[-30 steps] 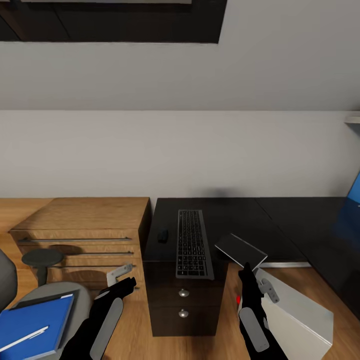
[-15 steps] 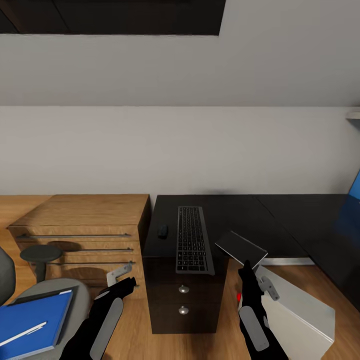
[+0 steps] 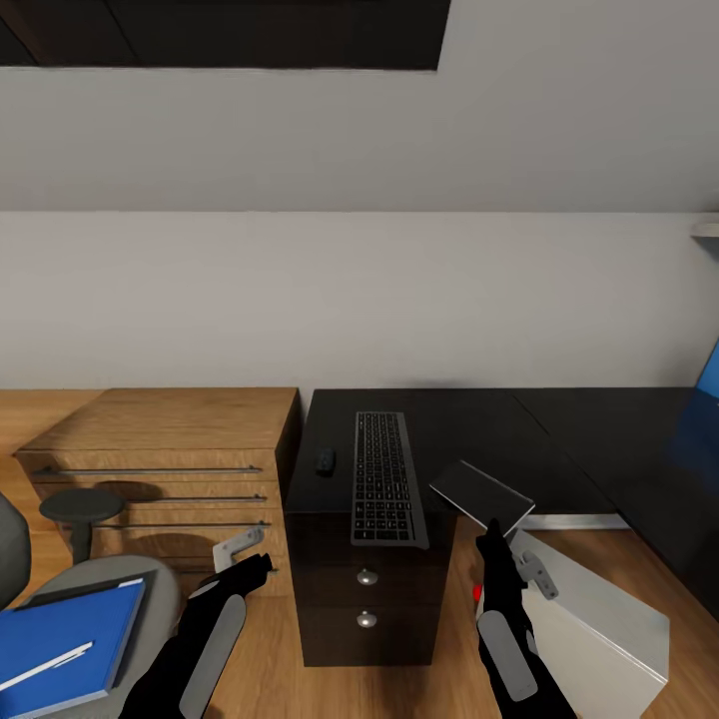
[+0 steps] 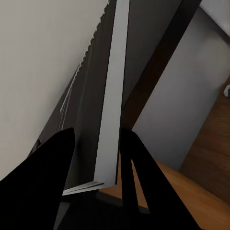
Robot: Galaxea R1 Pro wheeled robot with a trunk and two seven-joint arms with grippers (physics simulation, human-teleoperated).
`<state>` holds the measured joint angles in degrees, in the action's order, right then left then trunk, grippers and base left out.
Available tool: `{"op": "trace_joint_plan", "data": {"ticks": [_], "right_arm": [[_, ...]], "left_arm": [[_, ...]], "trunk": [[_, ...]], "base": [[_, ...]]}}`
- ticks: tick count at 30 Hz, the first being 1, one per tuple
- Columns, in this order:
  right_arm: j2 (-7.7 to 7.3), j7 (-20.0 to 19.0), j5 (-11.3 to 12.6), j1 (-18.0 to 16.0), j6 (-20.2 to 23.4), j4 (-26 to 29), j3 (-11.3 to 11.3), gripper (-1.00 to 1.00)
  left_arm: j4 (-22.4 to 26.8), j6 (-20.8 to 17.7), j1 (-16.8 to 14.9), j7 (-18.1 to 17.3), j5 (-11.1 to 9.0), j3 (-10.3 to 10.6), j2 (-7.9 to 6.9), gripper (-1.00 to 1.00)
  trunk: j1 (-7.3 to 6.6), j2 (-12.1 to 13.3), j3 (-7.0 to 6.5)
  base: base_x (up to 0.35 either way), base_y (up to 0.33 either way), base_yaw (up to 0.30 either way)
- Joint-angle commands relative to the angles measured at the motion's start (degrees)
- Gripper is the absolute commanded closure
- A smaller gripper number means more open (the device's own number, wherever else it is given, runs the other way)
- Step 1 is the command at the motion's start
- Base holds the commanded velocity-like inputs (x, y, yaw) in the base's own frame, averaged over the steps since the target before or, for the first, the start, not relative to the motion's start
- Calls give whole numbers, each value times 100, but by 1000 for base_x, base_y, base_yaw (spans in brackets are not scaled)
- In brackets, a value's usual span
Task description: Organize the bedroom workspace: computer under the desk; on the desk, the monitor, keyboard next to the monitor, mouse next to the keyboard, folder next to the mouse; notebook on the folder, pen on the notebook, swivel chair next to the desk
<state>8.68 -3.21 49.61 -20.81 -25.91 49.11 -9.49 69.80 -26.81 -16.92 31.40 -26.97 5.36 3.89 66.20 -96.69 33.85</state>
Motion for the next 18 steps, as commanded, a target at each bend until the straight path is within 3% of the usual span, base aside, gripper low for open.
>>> {"op": "trace_joint_plan", "data": {"ticks": [1, 18], "right_arm": [[3, -13, 154, -2, -10, -113, -10, 100], [7, -12, 154, -2, -3, -113, -9, 100]], "left_arm": [[7, -9, -4, 51, -54, 9, -2, -100], [7, -9, -4, 47, -61, 9, -6, -100]], "trunk": [[0, -2, 7], [0, -2, 7]], "base": [[0, 0, 0], [0, 0, 0]]}}
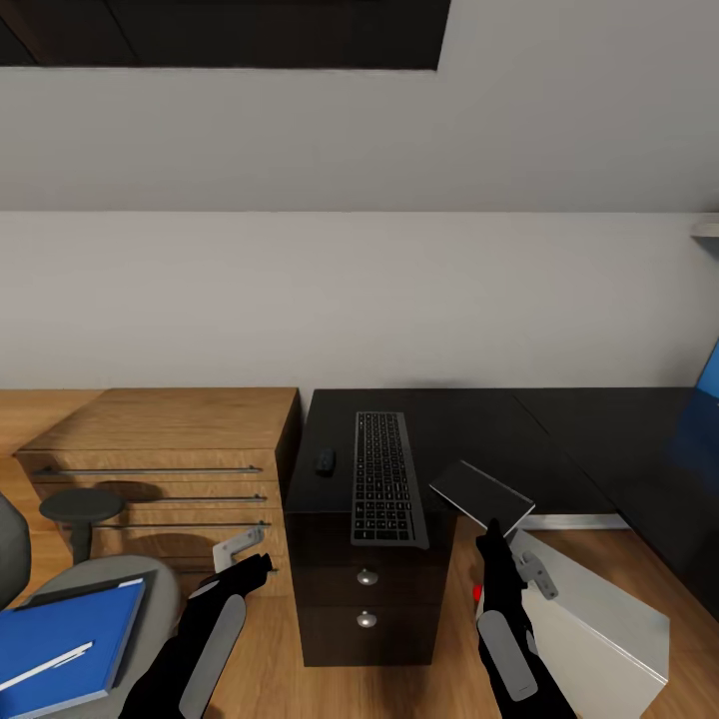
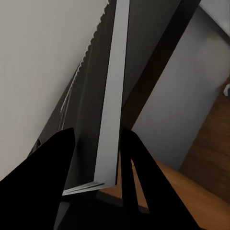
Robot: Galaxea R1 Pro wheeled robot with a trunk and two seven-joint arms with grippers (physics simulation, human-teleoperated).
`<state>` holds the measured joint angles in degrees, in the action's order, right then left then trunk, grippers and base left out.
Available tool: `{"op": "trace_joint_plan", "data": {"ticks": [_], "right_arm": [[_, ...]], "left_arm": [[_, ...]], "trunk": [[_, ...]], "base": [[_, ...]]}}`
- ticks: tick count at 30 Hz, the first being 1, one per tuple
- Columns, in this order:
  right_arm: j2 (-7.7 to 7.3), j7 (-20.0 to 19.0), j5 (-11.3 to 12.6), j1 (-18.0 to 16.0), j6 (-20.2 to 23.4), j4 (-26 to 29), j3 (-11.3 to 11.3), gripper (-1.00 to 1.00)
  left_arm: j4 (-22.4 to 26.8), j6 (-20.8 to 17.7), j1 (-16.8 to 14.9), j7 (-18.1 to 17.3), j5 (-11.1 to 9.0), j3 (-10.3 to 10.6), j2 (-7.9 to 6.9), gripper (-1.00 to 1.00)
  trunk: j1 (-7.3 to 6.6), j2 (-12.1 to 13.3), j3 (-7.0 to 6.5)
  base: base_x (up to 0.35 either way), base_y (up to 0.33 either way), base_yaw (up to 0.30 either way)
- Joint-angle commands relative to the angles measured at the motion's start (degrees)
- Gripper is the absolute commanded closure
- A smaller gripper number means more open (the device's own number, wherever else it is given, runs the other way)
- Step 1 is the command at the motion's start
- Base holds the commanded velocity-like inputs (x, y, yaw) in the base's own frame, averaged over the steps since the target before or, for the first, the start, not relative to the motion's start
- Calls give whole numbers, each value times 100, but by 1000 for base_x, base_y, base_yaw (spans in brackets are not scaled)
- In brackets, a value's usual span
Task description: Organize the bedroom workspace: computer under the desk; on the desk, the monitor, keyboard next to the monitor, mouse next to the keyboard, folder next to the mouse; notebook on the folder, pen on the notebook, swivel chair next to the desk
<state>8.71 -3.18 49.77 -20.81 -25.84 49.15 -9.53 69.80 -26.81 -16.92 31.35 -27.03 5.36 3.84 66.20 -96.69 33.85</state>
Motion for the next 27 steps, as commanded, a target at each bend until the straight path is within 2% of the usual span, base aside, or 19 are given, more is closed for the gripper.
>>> {"op": "trace_joint_plan", "data": {"ticks": [1, 27], "right_arm": [[3, -15, 138, -2, -9, -116, -5, 100], [1, -16, 138, -2, -11, -123, -8, 100]], "left_arm": [[7, -9, -4, 49, -54, 9, -3, -100], [-19, -8, -4, 38, -48, 9, -6, -100]], "trunk": [[0, -2, 7], [0, -2, 7]], "base": [[0, 0, 0], [-28, 0, 0]]}}
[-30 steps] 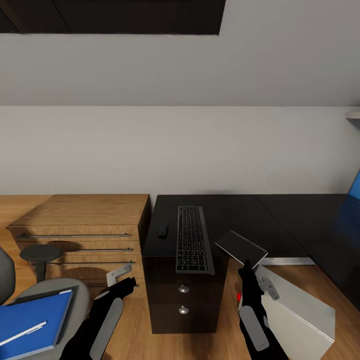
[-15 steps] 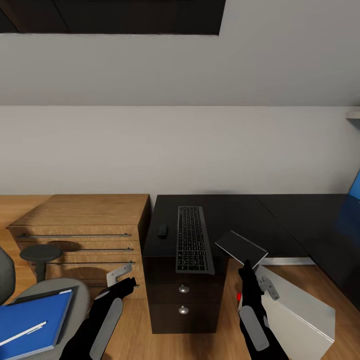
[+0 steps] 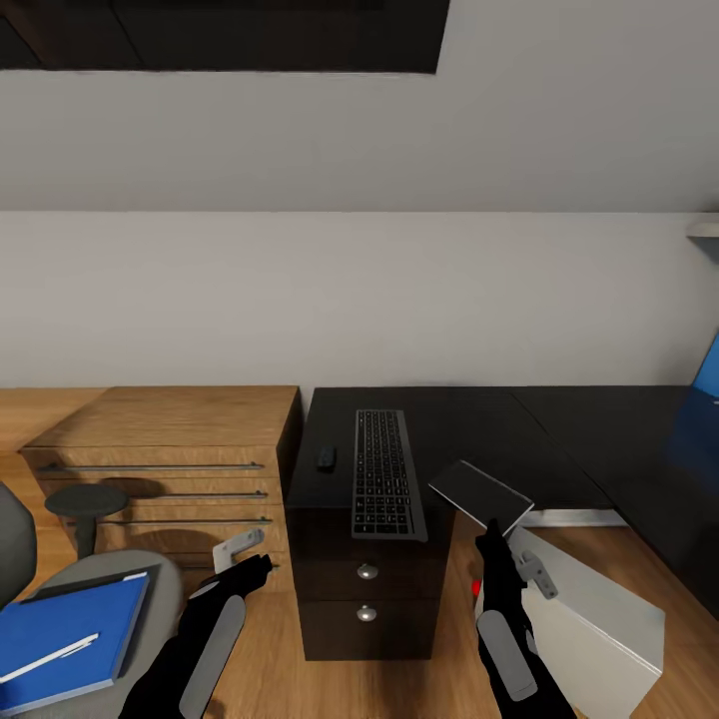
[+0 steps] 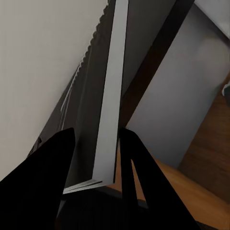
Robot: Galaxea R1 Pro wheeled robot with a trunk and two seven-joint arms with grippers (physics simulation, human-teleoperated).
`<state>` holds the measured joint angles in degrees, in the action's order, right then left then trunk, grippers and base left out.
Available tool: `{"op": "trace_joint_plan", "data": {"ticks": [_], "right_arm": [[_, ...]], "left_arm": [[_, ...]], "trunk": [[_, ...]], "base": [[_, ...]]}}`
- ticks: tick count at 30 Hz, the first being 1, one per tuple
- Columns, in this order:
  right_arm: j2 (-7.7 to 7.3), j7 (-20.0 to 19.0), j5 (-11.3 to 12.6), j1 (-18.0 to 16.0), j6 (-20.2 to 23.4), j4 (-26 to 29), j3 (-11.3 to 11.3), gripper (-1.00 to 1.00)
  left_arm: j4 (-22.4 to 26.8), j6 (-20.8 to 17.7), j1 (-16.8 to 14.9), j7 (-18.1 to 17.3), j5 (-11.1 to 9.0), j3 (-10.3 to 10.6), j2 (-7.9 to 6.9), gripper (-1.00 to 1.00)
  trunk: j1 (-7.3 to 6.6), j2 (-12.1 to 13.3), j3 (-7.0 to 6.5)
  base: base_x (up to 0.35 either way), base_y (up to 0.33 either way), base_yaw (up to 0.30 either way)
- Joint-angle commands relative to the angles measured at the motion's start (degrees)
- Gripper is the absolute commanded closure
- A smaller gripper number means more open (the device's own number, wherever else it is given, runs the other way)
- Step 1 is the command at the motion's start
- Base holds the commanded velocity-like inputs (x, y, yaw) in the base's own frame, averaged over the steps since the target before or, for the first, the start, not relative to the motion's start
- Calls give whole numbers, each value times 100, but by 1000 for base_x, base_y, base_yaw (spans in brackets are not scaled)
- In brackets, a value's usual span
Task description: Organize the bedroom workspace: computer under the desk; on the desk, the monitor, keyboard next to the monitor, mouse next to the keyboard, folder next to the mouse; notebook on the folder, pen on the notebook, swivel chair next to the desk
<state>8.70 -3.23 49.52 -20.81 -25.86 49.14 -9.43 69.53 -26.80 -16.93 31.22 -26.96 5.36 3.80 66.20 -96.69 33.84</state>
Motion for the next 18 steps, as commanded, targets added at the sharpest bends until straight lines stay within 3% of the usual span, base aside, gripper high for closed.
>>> {"op": "trace_joint_plan", "data": {"ticks": [1, 11, 18], "right_arm": [[5, -11, 163, -2, -10, -122, -17, 100], [7, -11, 162, -2, -12, -124, -15, 100], [6, -11, 159, -2, -15, -120, -15, 100]], "left_arm": [[8, -9, -4, 51, -55, 9, -2, -100], [8, -9, -4, 51, -57, 9, -2, -100], [8, -9, -4, 51, -63, 9, -3, -100]], "trunk": [[0, -3, 7], [0, -3, 7], [-110, 198, -83]], "base": [[-7, 0, 0], [-2, 0, 0], [0, 0, 0]]}}
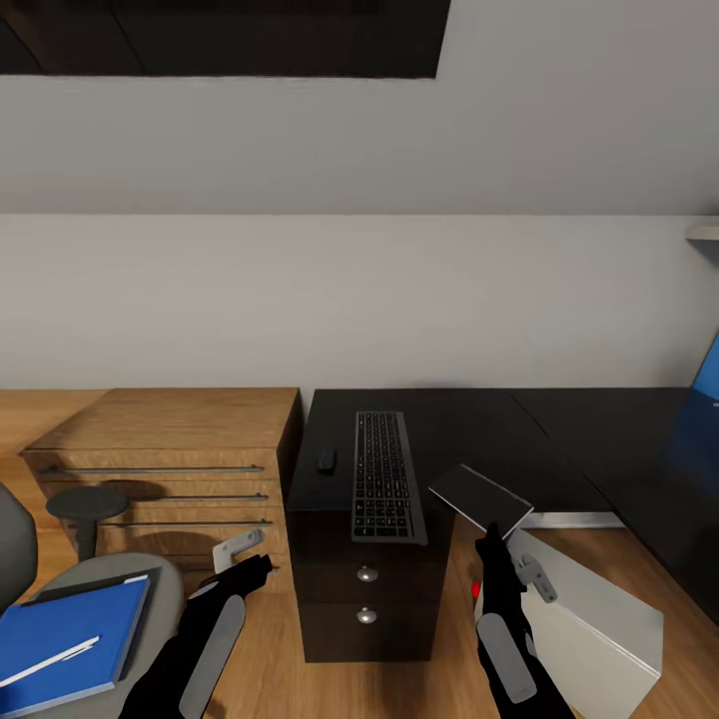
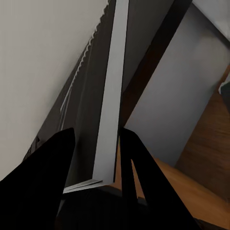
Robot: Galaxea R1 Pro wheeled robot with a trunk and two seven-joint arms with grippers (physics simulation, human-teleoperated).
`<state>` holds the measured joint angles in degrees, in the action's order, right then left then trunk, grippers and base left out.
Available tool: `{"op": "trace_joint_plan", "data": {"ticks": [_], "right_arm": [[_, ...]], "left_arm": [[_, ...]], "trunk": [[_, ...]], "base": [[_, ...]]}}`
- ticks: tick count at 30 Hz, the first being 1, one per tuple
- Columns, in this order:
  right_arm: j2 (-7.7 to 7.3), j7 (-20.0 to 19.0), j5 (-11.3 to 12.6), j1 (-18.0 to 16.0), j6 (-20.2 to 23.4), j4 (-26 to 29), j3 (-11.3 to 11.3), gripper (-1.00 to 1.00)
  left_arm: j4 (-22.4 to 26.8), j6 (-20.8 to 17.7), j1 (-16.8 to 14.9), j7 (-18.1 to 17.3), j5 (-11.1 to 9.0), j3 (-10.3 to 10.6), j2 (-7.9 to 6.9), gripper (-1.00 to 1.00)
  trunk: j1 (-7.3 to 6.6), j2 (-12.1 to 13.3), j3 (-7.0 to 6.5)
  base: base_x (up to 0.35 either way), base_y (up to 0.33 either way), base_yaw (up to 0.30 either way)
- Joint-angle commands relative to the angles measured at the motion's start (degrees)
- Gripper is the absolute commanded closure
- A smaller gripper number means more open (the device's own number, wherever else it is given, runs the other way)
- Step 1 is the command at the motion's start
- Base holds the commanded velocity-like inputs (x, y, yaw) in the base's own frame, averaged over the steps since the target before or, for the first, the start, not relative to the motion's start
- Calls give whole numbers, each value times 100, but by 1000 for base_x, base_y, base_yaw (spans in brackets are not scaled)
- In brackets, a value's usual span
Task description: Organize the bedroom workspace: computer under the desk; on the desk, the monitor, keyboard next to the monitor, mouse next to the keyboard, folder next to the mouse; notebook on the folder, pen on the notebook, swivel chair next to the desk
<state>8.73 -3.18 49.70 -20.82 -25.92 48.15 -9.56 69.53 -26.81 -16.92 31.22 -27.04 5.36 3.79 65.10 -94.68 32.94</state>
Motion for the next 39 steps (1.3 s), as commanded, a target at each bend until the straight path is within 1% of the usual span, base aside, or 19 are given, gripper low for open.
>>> {"op": "trace_joint_plan", "data": {"ticks": [1, 39], "right_arm": [[4, -16, 140, -1, -9, -21, -2, 100], [5, -16, 138, -1, -9, -18, -2, 100]], "left_arm": [[8, -9, -4, 51, -55, 9, -4, -100], [8, -9, -4, 51, -56, 9, -6, -100]], "trunk": [[0, -3, 7], [0, -3, 7]], "base": [[0, 0, 0], [10, 0, 0]]}}
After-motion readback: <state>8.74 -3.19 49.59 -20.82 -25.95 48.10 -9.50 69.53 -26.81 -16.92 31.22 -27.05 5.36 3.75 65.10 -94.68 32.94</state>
